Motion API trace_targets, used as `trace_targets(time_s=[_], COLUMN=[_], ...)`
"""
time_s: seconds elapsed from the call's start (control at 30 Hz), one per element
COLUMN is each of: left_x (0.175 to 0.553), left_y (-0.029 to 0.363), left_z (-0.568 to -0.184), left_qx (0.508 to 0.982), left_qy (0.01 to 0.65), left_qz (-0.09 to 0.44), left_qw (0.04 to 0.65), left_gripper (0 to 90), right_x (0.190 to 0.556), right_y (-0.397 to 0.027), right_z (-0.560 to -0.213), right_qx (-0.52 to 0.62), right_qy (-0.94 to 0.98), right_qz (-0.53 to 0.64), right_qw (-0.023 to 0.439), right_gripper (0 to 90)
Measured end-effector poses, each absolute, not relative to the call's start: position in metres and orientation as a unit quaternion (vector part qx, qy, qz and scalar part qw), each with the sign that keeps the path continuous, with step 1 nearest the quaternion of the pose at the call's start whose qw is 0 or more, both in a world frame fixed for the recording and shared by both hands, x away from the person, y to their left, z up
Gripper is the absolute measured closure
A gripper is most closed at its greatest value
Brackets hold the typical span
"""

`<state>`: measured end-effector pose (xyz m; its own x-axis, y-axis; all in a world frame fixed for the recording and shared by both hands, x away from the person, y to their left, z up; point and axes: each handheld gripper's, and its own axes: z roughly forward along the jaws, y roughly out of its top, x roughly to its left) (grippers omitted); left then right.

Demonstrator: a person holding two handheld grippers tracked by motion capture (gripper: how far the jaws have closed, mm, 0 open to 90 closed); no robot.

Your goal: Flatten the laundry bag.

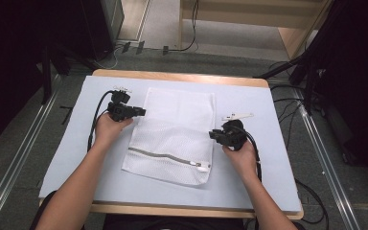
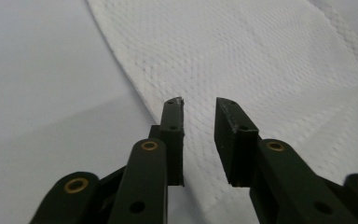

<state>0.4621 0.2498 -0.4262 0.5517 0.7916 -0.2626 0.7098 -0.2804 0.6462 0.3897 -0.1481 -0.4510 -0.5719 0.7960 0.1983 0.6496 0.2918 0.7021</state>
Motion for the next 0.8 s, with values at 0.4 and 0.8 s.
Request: trace_targets(time_s=[0.4,0.8], left_x=[0.428,0.415], left_y=[0.245,0.249], left_z=[-0.436,-0.451], left_qx=[0.814,0.815], left_qy=[0.457,0.467], left_qz=[0.028,0.03], left_qw=[0.357,0.342], left_gripper=[69.1,69.3], right_x=[0.413,0.428], right_y=[-0.147,-0.141], right_z=[-0.464,-0.471], right_qx=[0.482,0.491], right_qy=[0.787,0.79], right_qz=[0.371,0.35], right_qw=[0.107,0.111], right_gripper=[68.7,90.0])
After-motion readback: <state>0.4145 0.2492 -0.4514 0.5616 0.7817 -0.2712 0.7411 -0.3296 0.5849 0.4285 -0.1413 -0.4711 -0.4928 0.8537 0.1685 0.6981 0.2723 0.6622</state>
